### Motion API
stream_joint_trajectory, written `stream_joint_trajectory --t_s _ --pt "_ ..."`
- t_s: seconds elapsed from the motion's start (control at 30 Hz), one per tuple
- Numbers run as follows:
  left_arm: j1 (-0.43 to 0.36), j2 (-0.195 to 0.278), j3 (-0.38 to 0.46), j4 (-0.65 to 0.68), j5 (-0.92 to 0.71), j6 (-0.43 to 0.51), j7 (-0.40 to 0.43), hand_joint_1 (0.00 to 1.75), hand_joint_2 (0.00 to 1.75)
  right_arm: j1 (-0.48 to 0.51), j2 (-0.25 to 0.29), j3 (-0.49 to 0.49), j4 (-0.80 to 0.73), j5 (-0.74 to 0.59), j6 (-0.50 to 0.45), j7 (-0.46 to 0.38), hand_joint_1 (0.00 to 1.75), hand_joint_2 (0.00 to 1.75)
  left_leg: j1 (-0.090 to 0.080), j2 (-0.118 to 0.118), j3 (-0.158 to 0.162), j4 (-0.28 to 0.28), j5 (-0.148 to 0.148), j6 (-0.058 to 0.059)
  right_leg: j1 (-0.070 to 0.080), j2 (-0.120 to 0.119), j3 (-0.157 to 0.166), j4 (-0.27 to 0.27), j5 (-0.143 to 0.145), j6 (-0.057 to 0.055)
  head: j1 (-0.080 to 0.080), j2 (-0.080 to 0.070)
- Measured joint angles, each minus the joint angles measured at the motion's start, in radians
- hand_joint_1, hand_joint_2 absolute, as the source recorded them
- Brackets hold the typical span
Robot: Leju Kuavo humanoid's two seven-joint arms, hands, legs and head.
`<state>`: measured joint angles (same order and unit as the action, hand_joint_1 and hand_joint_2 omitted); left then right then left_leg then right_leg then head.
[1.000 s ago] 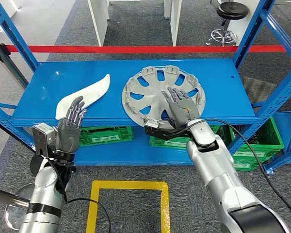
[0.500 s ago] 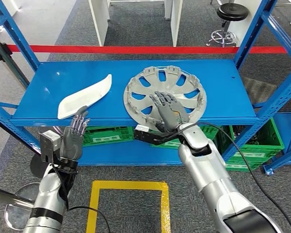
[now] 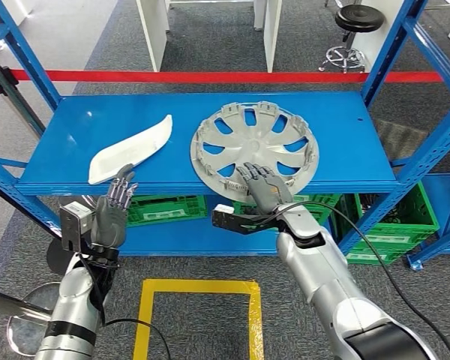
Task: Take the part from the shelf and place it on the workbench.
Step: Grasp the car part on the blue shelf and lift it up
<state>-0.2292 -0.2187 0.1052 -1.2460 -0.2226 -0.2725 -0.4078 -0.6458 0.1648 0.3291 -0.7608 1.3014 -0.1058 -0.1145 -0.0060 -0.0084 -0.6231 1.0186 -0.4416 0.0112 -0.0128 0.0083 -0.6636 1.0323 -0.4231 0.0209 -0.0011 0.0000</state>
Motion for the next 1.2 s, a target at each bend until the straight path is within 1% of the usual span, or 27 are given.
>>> stream_joint_trajectory --t_s 0.17,0.23,0.33,0.43,0.5,0.57,0.67,0.83,0.9,0.97,1.03,1.2 --pt "-0.001 0.001 0.002 0.0 0.006 -0.006 0.0 0.0 0.0 -0.003 0.0 -0.007 0.026 -0.007 0.003 -0.005 0.0 1.75 0.0 0.0 0.0 0.0 0.0 0.0 0.0 0.0 0.0 0.0 0.0 0.0 0.0 0.0" --pt "-0.001 0.002 0.003 0.001 0.013 -0.013 0.0 0.0 0.0 -0.009 0.0 -0.01 0.04 0.011 -0.001 0.005 0.0 1.75 0.0 0.0 0.0 0.0 0.0 0.0 0.0 0.0 0.0 0.0 0.0 0.0 0.0 0.0" --pt "-0.003 0.003 0.005 0.004 0.039 -0.037 0.0 0.0 0.0 -0.024 0.0 -0.011 0.074 0.055 -0.013 0.038 0.0 1.75 0.0 0.0 0.0 0.0 0.0 0.0 0.0 0.0 0.0 0.0 0.0 0.0 0.0 0.0" --pt "-0.004 0.003 0.005 0.008 0.047 -0.04 0.0 0.0 0.0 -0.037 -0.001 -0.009 0.111 0.11 -0.034 0.077 0.0 1.75 0.0 0.0 0.0 0.0 0.0 0.0 0.0 0.0 0.0 0.0 0.0 0.0 0.0 0.0" --pt "-0.004 0.003 0.005 0.009 0.038 -0.032 0.0 0.0 0.0 -0.045 -0.006 0.006 0.134 0.181 -0.055 0.133 0.0 1.75 0.0 0.0 0.0 0.0 0.0 0.0 0.0 0.0 0.0 0.0 0.0 0.0 0.0 0.0" --pt "-0.003 0.002 0.004 0.008 0.025 -0.025 0.001 0.0 0.0 -0.054 -0.015 0.027 0.155 0.224 -0.074 0.187 0.0 1.75 0.0 0.0 0.0 0.0 0.0 0.0 0.0 0.0 0.0 0.0 0.0 0.0 0.0 0.0" --pt "0.003 0.0 -0.005 0.0 0.016 -0.024 0.003 0.0 0.0 -0.065 -0.031 0.043 0.184 0.227 -0.093 0.218 0.0 1.75 0.0 0.0 0.0 0.001 0.0 0.0 0.0 0.0 0.0 0.0 0.0 0.0 0.0 0.0" --pt "0.021 -0.006 -0.031 -0.022 0.023 -0.037 0.003 0.0 0.0 -0.07 -0.051 0.058 0.215 0.227 -0.115 0.23 0.0 1.75 0.0 0.0 0.0 0.001 0.0 0.0 0.0 0.0 0.0 0.0 0.0 0.0 0.0 0.0" --pt "0.028 -0.008 -0.044 -0.034 0.039 -0.051 0.003 0.0 0.0 -0.072 -0.059 0.069 0.223 0.227 -0.129 0.247 0.08 1.75 0.0 0.0 0.0 0.001 0.0 0.0 0.0 0.0 0.0 0.0 0.0 0.0 0.0 0.0" --pt "0.037 -0.008 -0.06 -0.052 0.051 -0.062 0.001 0.0 0.0 -0.073 -0.067 0.084 0.231 0.227 -0.149 0.265 0.95 1.75 0.0 0.0 0.001 0.001 0.0 0.0 0.0 0.0 0.0 0.0 0.0 0.0 0.0 0.0" --pt "0.048 -0.009 -0.083 -0.077 0.052 -0.066 -0.003 0.0 0.0 -0.071 -0.074 0.093 0.239 0.227 -0.174 0.276 1.75 1.75 0.0 0.0 0.001 0.001 0.0 0.0 0.0 0.0 0.001 0.0 0.0 0.0 0.0 0.0" --pt "0.077 -0.008 -0.156 -0.152 0.059 -0.078 -0.006 0.0 0.0 -0.06 -0.089 0.104 0.252 0.227 -0.254 0.287 1.75 1.75 0.0 0.0 0.001 0.001 0.0 0.001 0.0 0.0 0.001 0.0 0.0 0.0 0.0 0.0"
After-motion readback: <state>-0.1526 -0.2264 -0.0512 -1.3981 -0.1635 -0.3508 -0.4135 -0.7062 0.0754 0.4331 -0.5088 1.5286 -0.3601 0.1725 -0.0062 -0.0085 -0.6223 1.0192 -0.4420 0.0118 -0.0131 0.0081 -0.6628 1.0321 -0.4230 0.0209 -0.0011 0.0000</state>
